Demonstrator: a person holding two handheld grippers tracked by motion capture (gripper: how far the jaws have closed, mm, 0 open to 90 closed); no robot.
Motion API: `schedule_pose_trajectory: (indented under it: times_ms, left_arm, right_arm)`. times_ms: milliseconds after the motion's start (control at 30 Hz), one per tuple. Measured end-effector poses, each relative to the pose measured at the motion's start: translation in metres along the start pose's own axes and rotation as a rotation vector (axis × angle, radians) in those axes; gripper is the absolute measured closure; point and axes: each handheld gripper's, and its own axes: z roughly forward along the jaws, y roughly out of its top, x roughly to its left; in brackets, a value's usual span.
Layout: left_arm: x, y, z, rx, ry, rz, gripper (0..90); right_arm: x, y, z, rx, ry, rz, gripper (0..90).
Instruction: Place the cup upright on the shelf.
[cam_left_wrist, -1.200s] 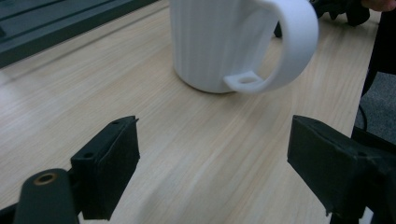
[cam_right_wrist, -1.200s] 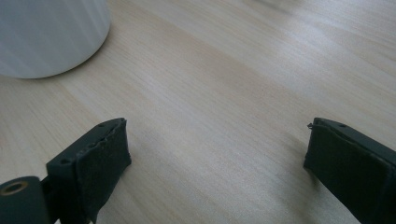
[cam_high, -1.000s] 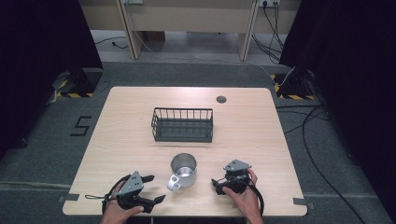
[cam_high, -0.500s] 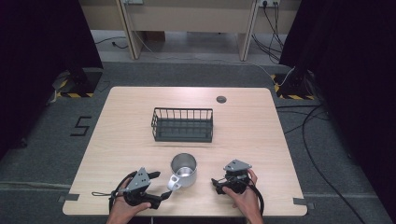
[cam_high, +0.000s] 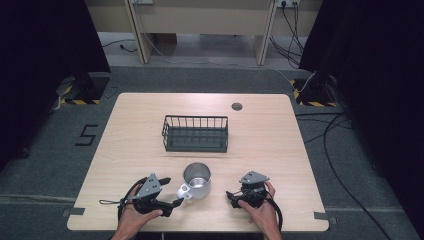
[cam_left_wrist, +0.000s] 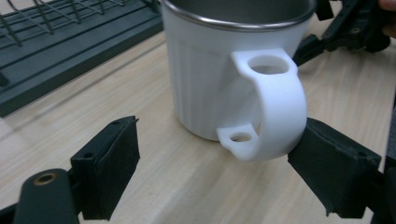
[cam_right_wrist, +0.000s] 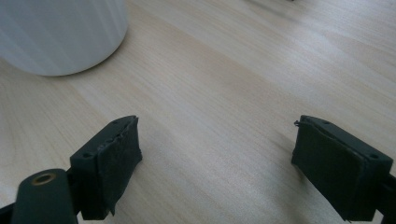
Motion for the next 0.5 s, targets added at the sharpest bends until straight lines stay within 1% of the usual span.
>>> schedule_pose_trajectory:
  times_ms: [33,100,133,200,367,500]
  left_arm:
    - [0.000,0.000,0.000,0.000,0.000,0.000,16.4]
    - [0.007,0.001,0.002,-0.001,0.002,-0.011,16.7]
    - [0.007,0.001,0.002,-0.001,0.002,-0.011,17.0]
    - [0.012,0.001,0.003,-0.002,0.000,-0.022,17.0]
    - [0.020,0.004,0.007,0.002,0.013,-0.027,17.0]
    - [0.026,0.005,0.008,0.003,0.027,-0.032,17.1]
  right_arm:
    - [0.000,0.000,0.000,0.000,0.000,0.000,15.1]
    - [0.001,0.000,0.000,-0.003,0.006,0.001,15.3]
    - [0.001,0.000,0.000,-0.003,0.006,0.001,15.3]
    - [0.001,0.000,0.000,-0.004,0.007,0.000,15.4]
    - [0.002,0.001,-0.001,-0.006,0.009,0.005,15.5]
    - [0.003,0.002,-0.002,-0.017,0.013,-0.002,15.5]
